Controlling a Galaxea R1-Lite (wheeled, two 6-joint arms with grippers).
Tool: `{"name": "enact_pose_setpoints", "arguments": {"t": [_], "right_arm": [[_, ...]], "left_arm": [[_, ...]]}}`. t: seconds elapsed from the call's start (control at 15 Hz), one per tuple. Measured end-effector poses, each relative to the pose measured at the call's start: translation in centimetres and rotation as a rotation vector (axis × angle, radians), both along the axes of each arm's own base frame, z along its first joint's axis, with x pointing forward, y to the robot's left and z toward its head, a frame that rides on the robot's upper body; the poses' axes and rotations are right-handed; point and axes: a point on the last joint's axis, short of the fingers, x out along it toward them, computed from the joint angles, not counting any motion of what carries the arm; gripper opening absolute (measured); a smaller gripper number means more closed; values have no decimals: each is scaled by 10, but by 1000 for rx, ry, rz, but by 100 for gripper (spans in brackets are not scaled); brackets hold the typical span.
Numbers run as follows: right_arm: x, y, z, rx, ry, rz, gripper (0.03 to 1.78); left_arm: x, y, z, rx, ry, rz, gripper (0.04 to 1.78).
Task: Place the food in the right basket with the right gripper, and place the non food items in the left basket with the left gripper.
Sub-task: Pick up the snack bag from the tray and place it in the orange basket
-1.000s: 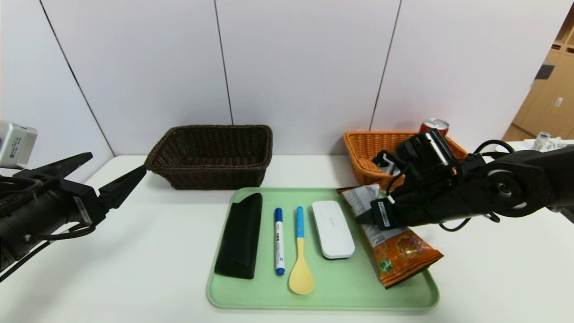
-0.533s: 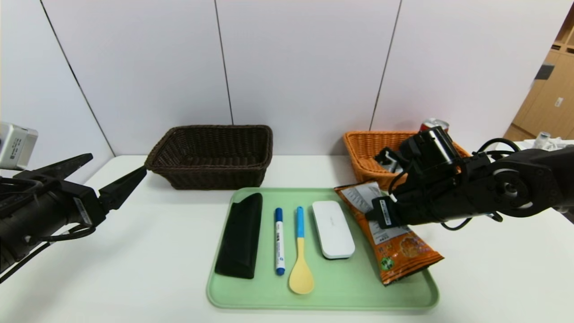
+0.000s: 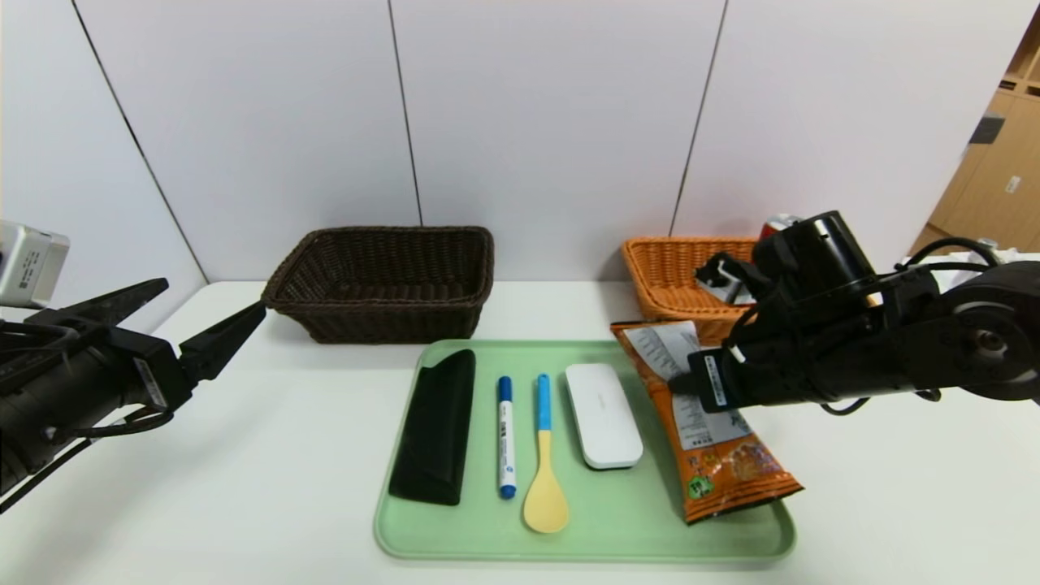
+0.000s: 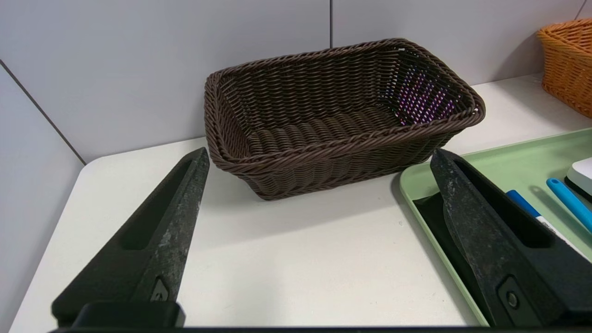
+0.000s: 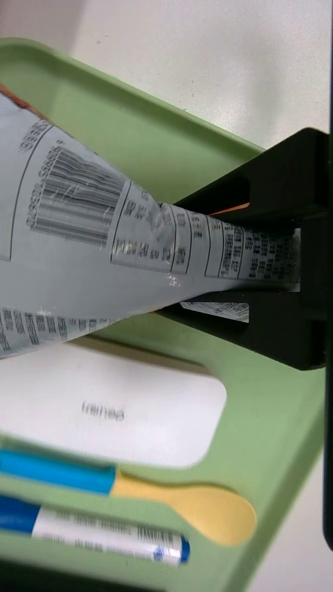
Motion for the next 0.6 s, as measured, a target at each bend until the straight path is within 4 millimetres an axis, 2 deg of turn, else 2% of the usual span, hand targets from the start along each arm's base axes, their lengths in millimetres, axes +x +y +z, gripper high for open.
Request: {"name": "enact_pose_setpoints", "arguments": {"t": [0.33,0.6], "right_arm": [[-27,-4,41,96,-108,66,31],[-38,-10,74,173,-213,82,30]], "left_arm": [[1,0,-1,1,4,-1,169],[3,0,-1,2,7,0,169]]}}
